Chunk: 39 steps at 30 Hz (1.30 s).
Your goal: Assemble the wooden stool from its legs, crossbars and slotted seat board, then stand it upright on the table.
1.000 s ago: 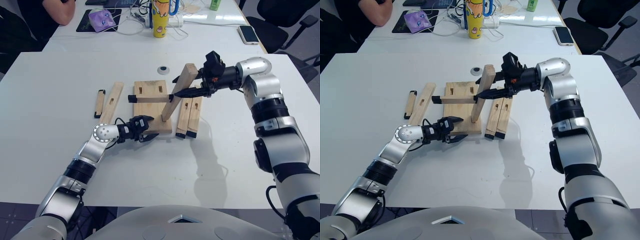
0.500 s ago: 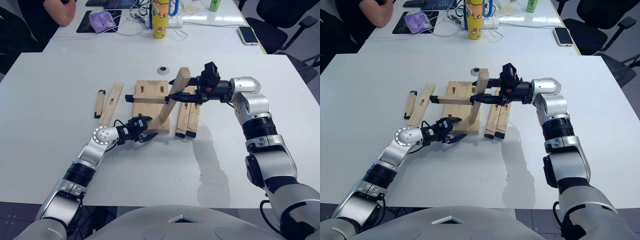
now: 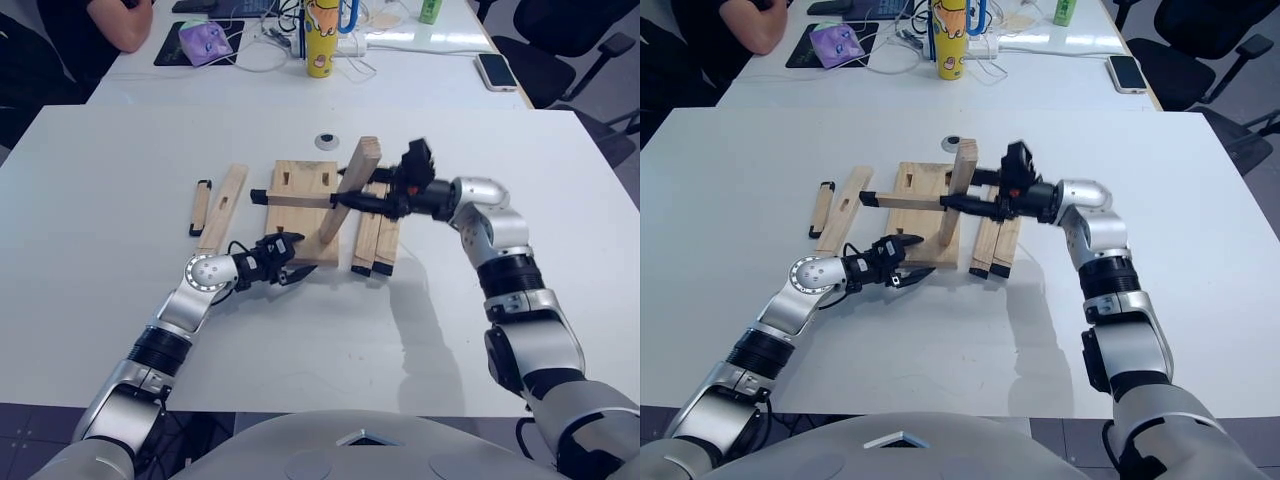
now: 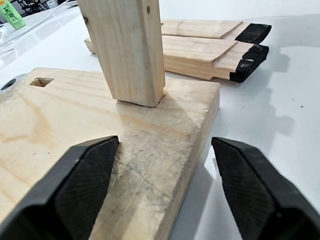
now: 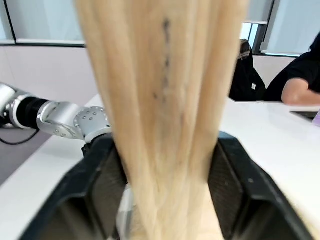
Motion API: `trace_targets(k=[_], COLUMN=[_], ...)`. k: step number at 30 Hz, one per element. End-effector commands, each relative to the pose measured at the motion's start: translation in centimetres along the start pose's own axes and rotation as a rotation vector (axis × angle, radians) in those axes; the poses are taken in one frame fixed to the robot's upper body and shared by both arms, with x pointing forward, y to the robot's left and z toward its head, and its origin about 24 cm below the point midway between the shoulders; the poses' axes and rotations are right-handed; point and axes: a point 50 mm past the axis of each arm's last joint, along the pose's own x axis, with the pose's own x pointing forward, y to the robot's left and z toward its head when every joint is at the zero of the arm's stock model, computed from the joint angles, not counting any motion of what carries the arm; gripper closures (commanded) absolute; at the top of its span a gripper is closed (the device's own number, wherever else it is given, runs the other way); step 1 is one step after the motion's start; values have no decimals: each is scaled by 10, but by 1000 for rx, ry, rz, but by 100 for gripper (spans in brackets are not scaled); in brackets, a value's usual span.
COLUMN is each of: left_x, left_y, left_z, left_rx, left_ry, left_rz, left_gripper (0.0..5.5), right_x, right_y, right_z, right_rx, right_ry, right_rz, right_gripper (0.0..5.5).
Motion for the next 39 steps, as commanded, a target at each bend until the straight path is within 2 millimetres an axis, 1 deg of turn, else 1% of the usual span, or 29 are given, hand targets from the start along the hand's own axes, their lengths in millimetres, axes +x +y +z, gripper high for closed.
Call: trace_targets(k=[1, 2, 4, 6, 9, 10, 11, 12, 13, 15, 16, 18, 19, 21, 25, 29, 31, 32, 33, 34, 35, 36, 37, 38, 39], left_x=[-6, -6, -5, -3, -2, -2, -2, -3, -3, -4, -5, -5, -5, -5, -4, -3, -2, -1, -1, 0, 0, 1, 2, 4, 4], left_y=[-31, -30, -30, -28, -25, -23, -22, -21, -21, -21, -21, -22, -22, -23, -22, -22, -23, -23, -23, -23, -23, -23, -22, -22, -21], left_z=[-50, -50, -51, -51, -52, -53, -54, -55, -56, -58, -59, -61, -62, -63, -65, -65, -65, -65, -65, -65, -65, -63, -62, -60, -58], left_rx=[-152, -154, -155, -153, -152, -156, -159, -162, -163, -163, -161, -157, -156, -153, -150, -151, -151, -150, -150, -149, -148, -144, -140, -134, -130], left_ry=[212, 214, 218, 220, 227, 231, 236, 239, 243, 253, 260, 270, 275, 282, 291, 291, 290, 289, 289, 288, 286, 282, 278, 274, 270], left_rz=[-74, -69, -60, -41, -10, 7, 23, 35, 43, 47, 42, 32, 29, 22, 14, 13, 12, 10, 8, 7, 5, 2, -1, -7, -10], left_gripper=[206, 206, 206, 206, 206, 206, 206, 206, 206, 206, 206, 206, 206, 206, 206, 206, 206, 206, 206, 206, 206, 206, 206, 206, 206], right_x=[-7, -8, -15, -33, -68, -78, -87, -91, -90, -80, -72, -56, -48, -32, -11, -1, 2, 7, 13, 26, 41, 55, 60, 57, 49], right_y=[1, 1, 2, 5, 11, 12, 10, 8, 4, 5, 11, 26, 34, 46, 56, 61, 61, 60, 58, 50, 42, 31, 26, 27, 33], right_z=[-10, -11, -15, -22, -24, -20, -11, 3, 23, 73, 98, 134, 147, 165, 175, 207, 217, 216, 210, 193, 165, 120, 75, 37, 7], right_rx=[20, 20, 20, 28, 53, 58, 63, 63, 51, 24, 11, -10, -14, -36, -41, -118, -117, -100, -78, -16, 65, 169, 254, 327, 376], right_ry=[53, 56, 88, 136, 177, 180, 155, 99, 1, -227, -336, -468, -509, -548, -583, -708, -765, -778, -770, -722, -616, -444, -279, -153, -74], right_rz=[-68, -73, -103, -133, -180, -202, -227, -250, -269, -228, -175, -65, -14, 50, 87, 82, 74, 70, 60, 19, -33, -140, -221, -277, -311], right_gripper=[231, 227, 227, 227, 227, 249, 260, 270, 297, 327, 338, 375, 388, 419, 481, 549, 549, 549, 549, 549, 549, 549, 549, 549, 549])
